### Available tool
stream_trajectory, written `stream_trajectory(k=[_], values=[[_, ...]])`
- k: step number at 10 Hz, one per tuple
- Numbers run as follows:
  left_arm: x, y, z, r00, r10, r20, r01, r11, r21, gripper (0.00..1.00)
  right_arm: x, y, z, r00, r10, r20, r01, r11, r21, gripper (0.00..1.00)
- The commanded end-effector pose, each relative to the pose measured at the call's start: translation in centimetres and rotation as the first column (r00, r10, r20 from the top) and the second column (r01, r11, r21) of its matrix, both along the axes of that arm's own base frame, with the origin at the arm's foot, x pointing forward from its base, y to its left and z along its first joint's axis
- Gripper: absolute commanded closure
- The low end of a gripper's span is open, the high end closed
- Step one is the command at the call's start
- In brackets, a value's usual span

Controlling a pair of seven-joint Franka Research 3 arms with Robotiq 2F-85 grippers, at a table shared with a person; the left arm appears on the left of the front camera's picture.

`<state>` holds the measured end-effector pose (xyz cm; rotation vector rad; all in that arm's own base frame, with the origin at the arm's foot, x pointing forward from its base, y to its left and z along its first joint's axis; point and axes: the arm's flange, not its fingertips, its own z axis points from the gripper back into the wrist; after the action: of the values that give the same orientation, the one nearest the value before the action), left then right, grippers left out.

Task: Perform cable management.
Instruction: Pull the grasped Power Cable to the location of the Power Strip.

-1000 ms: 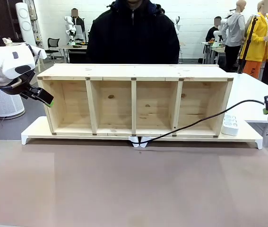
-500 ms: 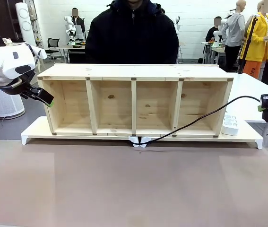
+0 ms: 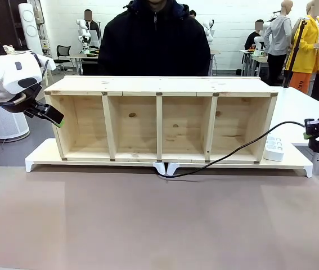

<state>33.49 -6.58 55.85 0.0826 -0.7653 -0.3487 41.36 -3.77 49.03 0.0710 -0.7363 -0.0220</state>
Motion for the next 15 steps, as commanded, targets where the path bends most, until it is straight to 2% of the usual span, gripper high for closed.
stream_trajectory(k=[1,2,3,6,7,9,12,15], values=[[0.0,0.0,0.0,1.000,0.002,0.002,-0.002,1.000,0.003,0.00,2.1,0.8,1.5,0.999,-0.047,0.013,0.047,0.999,-0.005,0.85],[0.0,0.0,0.0,1.000,0.002,0.002,-0.002,1.000,0.003,0.00,2.4,1.3,1.9,0.998,-0.056,0.018,0.056,0.998,0.006,0.85],[0.0,0.0,0.0,1.000,0.002,0.002,-0.002,1.000,0.003,0.00,0.6,0.4,0.5,1.000,-0.013,0.004,0.013,1.000,-0.001,0.85],[0.0,0.0,0.0,1.000,0.002,0.002,-0.002,1.000,0.003,0.00,0.6,0.4,0.5,1.000,-0.013,0.004,0.013,1.000,-0.001,0.85],[0.0,0.0,0.0,1.000,0.002,0.002,-0.002,1.000,0.003,0.00,1.1,1.0,0.7,1.000,-0.021,0.002,0.021,1.000,0.000,0.85],[0.0,0.0,0.0,1.000,0.002,0.002,-0.002,1.000,0.003,0.00,4.2,-0.8,1.5,1.000,-0.022,-0.022,0.022,1.000,0.018,0.85],[0.0,0.0,0.0,1.000,0.002,0.002,-0.002,1.000,0.003,0.00,6.4,-3.2,3.6,0.996,-0.074,-0.047,0.072,0.997,-0.035,0.85],[0.0,0.0,0.0,1.000,0.002,0.002,-0.002,1.000,0.003,0.00,8.8,-2.7,4.8,0.999,0.004,-0.043,-0.006,0.999,-0.052,0.85]])
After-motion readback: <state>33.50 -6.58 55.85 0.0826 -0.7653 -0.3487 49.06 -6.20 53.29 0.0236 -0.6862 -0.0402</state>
